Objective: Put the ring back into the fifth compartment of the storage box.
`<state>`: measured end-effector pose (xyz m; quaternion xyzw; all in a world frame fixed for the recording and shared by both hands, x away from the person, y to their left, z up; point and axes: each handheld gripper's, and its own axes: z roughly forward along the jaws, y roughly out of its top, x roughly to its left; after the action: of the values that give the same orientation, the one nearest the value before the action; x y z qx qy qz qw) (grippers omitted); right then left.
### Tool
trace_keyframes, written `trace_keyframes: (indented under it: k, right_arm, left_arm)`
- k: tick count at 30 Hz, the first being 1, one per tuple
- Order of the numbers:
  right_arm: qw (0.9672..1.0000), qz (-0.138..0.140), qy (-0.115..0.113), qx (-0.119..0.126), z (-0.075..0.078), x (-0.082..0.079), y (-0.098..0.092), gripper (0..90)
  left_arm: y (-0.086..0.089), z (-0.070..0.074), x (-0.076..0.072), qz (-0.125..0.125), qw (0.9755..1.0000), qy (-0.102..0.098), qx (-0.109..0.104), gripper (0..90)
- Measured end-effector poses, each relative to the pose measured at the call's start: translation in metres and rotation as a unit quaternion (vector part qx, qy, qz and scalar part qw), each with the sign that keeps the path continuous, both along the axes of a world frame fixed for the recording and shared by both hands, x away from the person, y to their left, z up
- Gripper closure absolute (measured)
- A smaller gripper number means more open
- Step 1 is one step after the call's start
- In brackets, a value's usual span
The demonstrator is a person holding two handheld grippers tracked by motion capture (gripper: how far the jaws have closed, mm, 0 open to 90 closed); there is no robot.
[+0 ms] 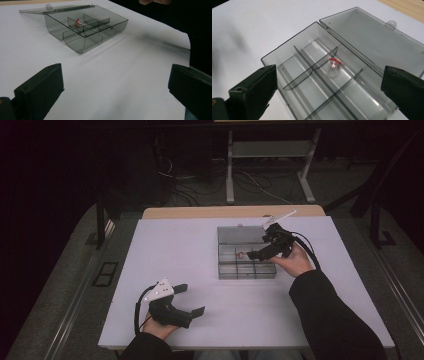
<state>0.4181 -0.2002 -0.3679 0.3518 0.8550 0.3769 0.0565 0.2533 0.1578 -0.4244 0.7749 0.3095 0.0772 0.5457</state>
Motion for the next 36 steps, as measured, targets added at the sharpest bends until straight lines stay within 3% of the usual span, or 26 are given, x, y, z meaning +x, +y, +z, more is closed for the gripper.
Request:
trace_keyframes:
  k: [8, 27, 36]
  right_arm:
    - [0.9999, -0.011, -0.002, 0.004, 0.003, -0.022, -0.018, 0.2]
    - [0.9994, -0.010, -0.023, 0.023, 0.002, -0.070, -0.039, 0.2]
    - [0.9993, -0.012, -0.022, 0.028, -0.008, -0.093, -0.049, 0.2]
  left_arm:
    - [0.001, 0.001, -0.001, 0.003, 1.0000, -0.001, -0.009, 0.0]
    - [-0.002, 0.001, -0.001, -0.002, 1.0000, -0.005, 0.001, 0.0]
    - [-0.003, 0.001, -0.001, -0.003, 1.0000, -0.005, 0.000, 0.0]
